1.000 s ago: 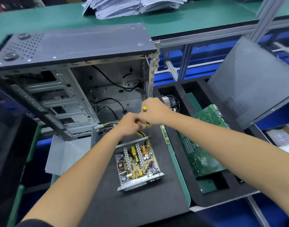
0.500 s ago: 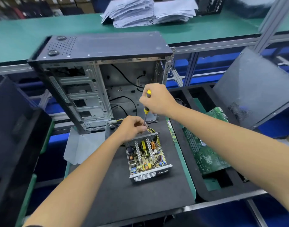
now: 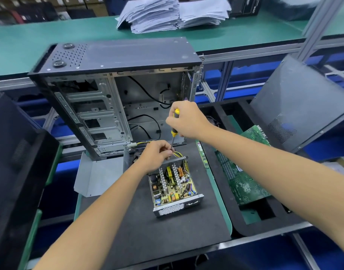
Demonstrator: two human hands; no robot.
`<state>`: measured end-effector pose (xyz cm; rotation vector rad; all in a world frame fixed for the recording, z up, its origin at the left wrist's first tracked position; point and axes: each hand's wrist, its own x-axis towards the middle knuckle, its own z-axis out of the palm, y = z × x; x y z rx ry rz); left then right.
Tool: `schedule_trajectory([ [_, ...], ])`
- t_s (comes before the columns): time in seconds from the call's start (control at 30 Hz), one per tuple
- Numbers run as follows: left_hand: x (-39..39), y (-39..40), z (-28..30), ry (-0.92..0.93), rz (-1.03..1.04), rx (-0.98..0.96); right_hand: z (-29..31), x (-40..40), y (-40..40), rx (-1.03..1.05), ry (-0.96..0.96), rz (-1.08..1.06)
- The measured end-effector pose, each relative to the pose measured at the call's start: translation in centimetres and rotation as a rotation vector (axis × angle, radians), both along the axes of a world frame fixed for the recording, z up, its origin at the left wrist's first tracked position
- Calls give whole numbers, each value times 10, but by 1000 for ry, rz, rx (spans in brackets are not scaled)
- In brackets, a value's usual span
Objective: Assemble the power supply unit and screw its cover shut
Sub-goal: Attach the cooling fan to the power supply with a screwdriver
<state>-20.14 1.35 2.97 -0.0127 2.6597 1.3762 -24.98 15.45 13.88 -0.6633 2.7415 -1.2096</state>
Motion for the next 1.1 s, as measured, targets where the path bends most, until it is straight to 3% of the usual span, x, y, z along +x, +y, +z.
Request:
schedule_trajectory([
  [0.6, -6, 15, -2, 3, 4, -17, -5, -3, 18, 0, -38, -30],
  [1.1, -9, 18, -5, -9, 11, 191, -12, -8, 25, -72, -85, -69],
])
